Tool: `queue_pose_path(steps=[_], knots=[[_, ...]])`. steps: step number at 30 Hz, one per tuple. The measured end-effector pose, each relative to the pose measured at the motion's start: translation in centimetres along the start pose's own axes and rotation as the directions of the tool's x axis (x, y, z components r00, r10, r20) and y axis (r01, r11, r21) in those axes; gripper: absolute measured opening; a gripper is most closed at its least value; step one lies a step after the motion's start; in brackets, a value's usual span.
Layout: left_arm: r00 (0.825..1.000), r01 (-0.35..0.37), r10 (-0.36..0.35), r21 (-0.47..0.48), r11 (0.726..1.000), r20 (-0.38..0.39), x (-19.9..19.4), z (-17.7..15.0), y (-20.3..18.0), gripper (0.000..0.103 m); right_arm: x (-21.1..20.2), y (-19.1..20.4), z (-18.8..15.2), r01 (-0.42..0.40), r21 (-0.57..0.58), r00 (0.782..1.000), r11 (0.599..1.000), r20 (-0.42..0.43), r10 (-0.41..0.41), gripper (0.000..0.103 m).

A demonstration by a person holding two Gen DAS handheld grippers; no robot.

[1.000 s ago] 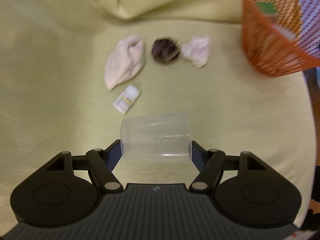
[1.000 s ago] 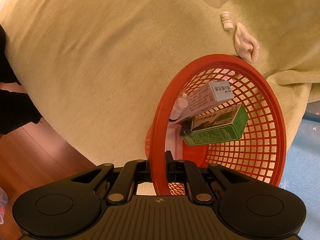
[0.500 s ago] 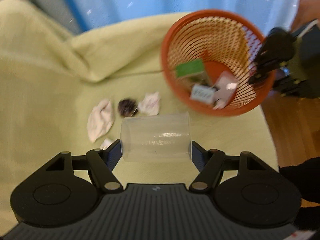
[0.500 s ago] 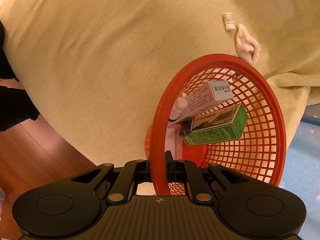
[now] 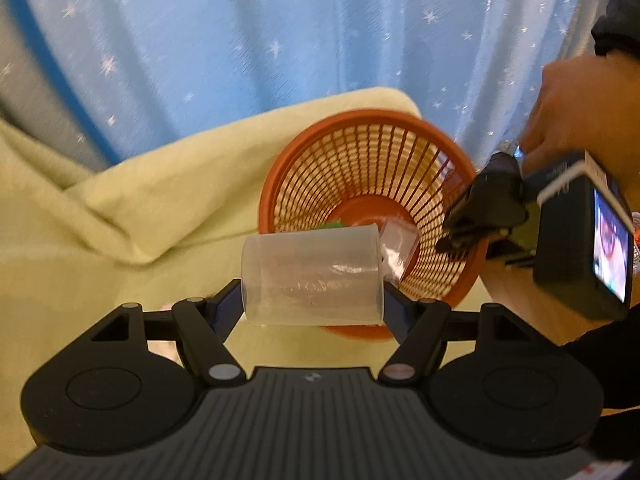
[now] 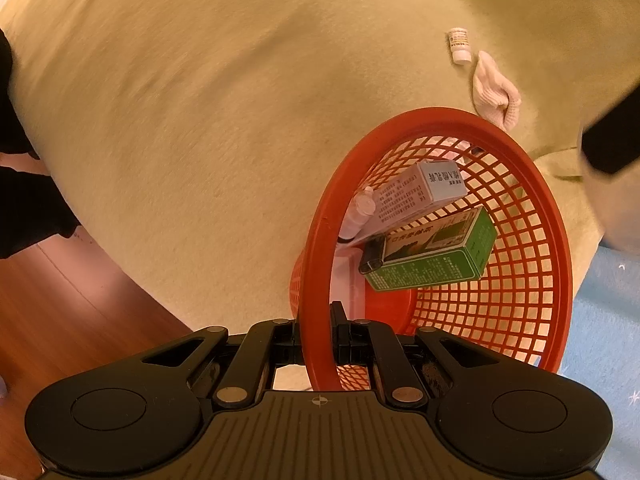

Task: Collect trash
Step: 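Carry the clear cup over the orange wastebasket and open the left gripper, then lower the left gripper onto the white pill bottle and close it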

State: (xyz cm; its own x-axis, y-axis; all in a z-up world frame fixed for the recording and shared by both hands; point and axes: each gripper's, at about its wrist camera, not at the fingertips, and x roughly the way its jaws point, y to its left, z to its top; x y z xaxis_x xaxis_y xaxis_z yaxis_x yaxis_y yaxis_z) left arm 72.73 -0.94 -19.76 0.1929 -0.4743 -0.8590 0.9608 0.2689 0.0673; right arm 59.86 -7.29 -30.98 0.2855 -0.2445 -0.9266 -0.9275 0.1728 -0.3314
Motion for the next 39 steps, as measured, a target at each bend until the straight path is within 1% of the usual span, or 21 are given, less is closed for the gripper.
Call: queue_pose_path(steps=[6, 8, 9, 10, 12, 15, 22, 29, 32, 34, 36, 39], knots=[[0.999, 0.049, -0.05, 0.034, 0.998, 0.019, 1.8, 1.9, -0.6, 0.068, 0.0, 0.0, 0.0, -0.002, 0.013, 1.0, 1.0, 0.005, 0.002, 0.004], [0.995, 0.092, -0.093, 0.038, 0.995, 0.04, 2.2, 2.4, -0.7, 0.069, 0.0, 0.0, -0.1, -0.002, 0.015, 1.0, 1.0, 0.007, 0.002, 0.004], [0.992, 0.109, -0.11, 0.036, 0.993, 0.055, 2.3, 2.6, -0.7, 0.075, 0.0, 0.0, -0.1, -0.003, 0.017, 1.0, 1.0, 0.008, 0.003, 0.004], [0.992, 0.102, -0.104, 0.037, 0.994, 0.065, 2.4, 2.7, -0.8, 0.082, 0.0, -0.1, -0.1, -0.002, 0.019, 1.0, 1.0, 0.01, 0.001, 0.004], [0.992, 0.098, -0.101, 0.046, 0.994, 0.069, 2.5, 2.9, -0.8, 0.082, 0.0, -0.1, -0.1, -0.003, 0.023, 1.0, 1.0, 0.011, 0.003, 0.004], [0.994, 0.083, -0.085, 0.027, 0.996, 0.067, 2.2, 2.6, -0.5, 0.082, -0.1, 0.0, -0.2, -0.005, 0.025, 1.0, 1.0, 0.012, 0.005, 0.005], [1.0, 0.013, -0.012, -0.058, 0.998, 0.023, 1.7, 0.1, 1.1, 0.082, 0.1, 0.0, -0.2, -0.005, 0.024, 1.0, 1.0, 0.014, 0.004, 0.005], [0.997, -0.078, 0.073, -0.161, 0.984, -0.039, 1.7, -3.3, 2.9, 0.082, 0.1, 0.1, -0.2, -0.006, 0.026, 1.0, 1.0, 0.014, 0.005, 0.005], [0.991, -0.123, 0.11, -0.208, 0.97, -0.073, 1.9, -4.8, 3.8, 0.082, 0.1, 0.0, -0.1, -0.006, 0.024, 1.0, 1.0, 0.014, 0.006, 0.005], [0.985, -0.164, 0.144, -0.232, 0.959, -0.098, 2.1, -5.8, 4.3, 0.082, 0.1, 0.0, -0.1, -0.006, 0.023, 1.0, 1.0, 0.013, 0.006, 0.005], [0.978, -0.194, 0.168, -0.261, 0.945, -0.121, 2.3, -6.9, 5.0, 0.082, 0.1, 0.0, -0.1, -0.006, 0.022, 1.0, 1.0, 0.013, 0.006, 0.005], [0.968, -0.24, 0.202, -0.315, 0.918, -0.147, 2.7, -8.6, 6.3, 0.082, 0.1, 0.1, -0.1, -0.007, 0.022, 1.0, 1.0, 0.012, 0.007, 0.005]])
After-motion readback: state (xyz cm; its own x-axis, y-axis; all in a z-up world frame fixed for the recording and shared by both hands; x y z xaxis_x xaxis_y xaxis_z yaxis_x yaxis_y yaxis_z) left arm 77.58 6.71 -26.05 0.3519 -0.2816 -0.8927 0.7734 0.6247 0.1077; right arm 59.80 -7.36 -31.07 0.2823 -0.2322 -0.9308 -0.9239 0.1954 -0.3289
